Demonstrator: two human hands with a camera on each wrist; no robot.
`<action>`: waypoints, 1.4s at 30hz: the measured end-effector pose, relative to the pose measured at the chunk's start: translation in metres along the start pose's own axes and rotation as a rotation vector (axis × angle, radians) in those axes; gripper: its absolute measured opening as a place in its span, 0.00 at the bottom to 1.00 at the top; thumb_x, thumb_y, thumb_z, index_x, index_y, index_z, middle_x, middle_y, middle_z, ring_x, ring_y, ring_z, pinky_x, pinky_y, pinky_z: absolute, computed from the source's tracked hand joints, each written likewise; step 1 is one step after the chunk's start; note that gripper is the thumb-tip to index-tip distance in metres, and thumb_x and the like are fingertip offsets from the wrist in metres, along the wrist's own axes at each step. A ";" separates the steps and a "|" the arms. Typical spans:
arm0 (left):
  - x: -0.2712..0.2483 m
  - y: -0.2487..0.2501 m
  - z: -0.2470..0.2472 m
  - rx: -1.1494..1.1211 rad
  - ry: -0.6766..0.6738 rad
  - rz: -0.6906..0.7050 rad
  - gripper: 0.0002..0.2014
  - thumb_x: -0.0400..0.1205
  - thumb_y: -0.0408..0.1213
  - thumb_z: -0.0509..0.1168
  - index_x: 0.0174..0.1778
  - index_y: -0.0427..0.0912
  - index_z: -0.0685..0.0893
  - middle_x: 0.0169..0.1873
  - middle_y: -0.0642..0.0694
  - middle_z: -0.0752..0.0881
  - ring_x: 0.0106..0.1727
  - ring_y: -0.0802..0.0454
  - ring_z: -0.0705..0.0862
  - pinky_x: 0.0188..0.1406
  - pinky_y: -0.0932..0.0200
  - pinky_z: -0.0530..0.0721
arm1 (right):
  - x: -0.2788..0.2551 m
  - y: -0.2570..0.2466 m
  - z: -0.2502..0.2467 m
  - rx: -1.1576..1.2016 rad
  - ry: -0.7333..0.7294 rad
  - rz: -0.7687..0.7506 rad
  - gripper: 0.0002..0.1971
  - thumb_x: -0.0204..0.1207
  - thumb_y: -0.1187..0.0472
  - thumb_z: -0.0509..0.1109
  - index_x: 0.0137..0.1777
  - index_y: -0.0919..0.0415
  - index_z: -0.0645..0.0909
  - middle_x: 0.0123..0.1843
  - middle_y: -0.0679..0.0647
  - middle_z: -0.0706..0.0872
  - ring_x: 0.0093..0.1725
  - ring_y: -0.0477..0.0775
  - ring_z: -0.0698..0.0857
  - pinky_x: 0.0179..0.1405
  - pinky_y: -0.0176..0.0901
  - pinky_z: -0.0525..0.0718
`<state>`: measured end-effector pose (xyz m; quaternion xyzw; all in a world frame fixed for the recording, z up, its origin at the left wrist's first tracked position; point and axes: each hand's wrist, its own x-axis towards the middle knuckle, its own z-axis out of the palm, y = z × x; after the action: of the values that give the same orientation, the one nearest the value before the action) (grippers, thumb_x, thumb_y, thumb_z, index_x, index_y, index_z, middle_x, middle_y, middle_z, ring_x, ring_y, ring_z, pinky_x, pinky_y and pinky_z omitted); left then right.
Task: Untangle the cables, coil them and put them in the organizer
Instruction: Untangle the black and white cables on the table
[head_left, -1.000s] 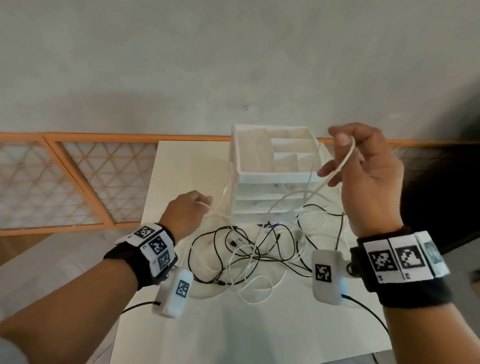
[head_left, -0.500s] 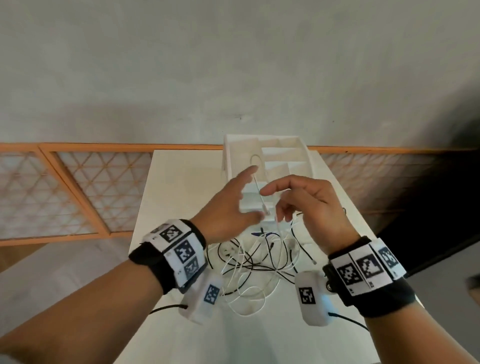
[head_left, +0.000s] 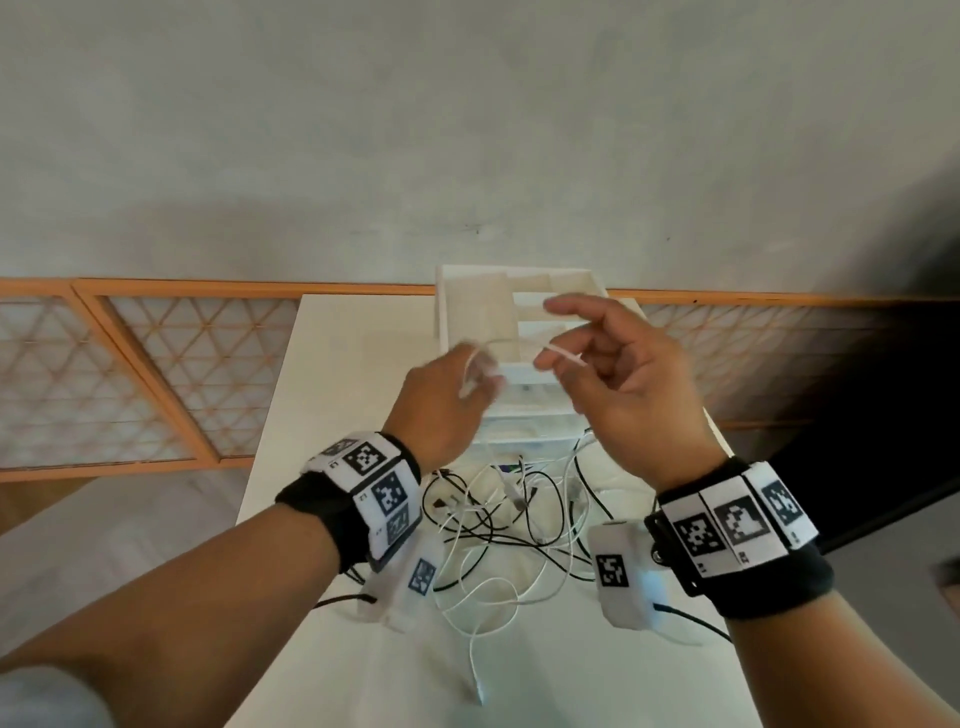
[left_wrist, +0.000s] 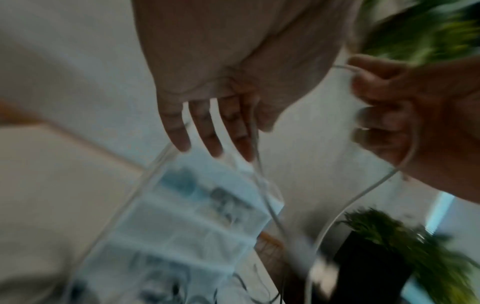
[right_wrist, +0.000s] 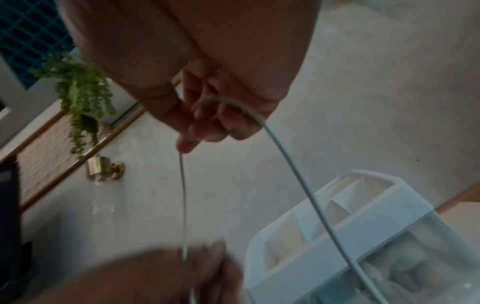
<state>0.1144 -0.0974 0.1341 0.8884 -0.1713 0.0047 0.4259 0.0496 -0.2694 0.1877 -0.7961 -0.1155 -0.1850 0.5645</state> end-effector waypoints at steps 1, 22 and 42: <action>-0.003 -0.010 0.003 -0.078 -0.023 -0.094 0.09 0.88 0.46 0.60 0.50 0.47 0.83 0.44 0.49 0.91 0.46 0.47 0.86 0.40 0.64 0.79 | 0.003 0.006 -0.003 -0.007 0.094 0.006 0.24 0.77 0.77 0.68 0.63 0.47 0.83 0.44 0.51 0.92 0.36 0.64 0.87 0.30 0.54 0.82; -0.031 -0.067 -0.015 -0.069 -0.186 -0.279 0.19 0.89 0.45 0.56 0.36 0.48 0.84 0.38 0.44 0.85 0.43 0.47 0.80 0.45 0.56 0.74 | 0.043 0.070 -0.088 -0.758 0.477 0.149 0.13 0.86 0.58 0.64 0.64 0.54 0.87 0.56 0.63 0.85 0.51 0.61 0.85 0.48 0.39 0.73; -0.040 -0.036 -0.010 -0.640 -0.092 -0.440 0.13 0.90 0.34 0.56 0.44 0.37 0.81 0.28 0.43 0.83 0.23 0.52 0.72 0.21 0.60 0.68 | -0.083 0.144 0.062 -0.802 -0.366 0.644 0.11 0.84 0.49 0.65 0.56 0.50 0.88 0.65 0.52 0.81 0.59 0.55 0.83 0.58 0.46 0.82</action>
<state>0.0888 -0.0569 0.1075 0.7254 0.0116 -0.1801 0.6643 0.0413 -0.2570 0.0111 -0.9633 0.1175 0.1091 0.2155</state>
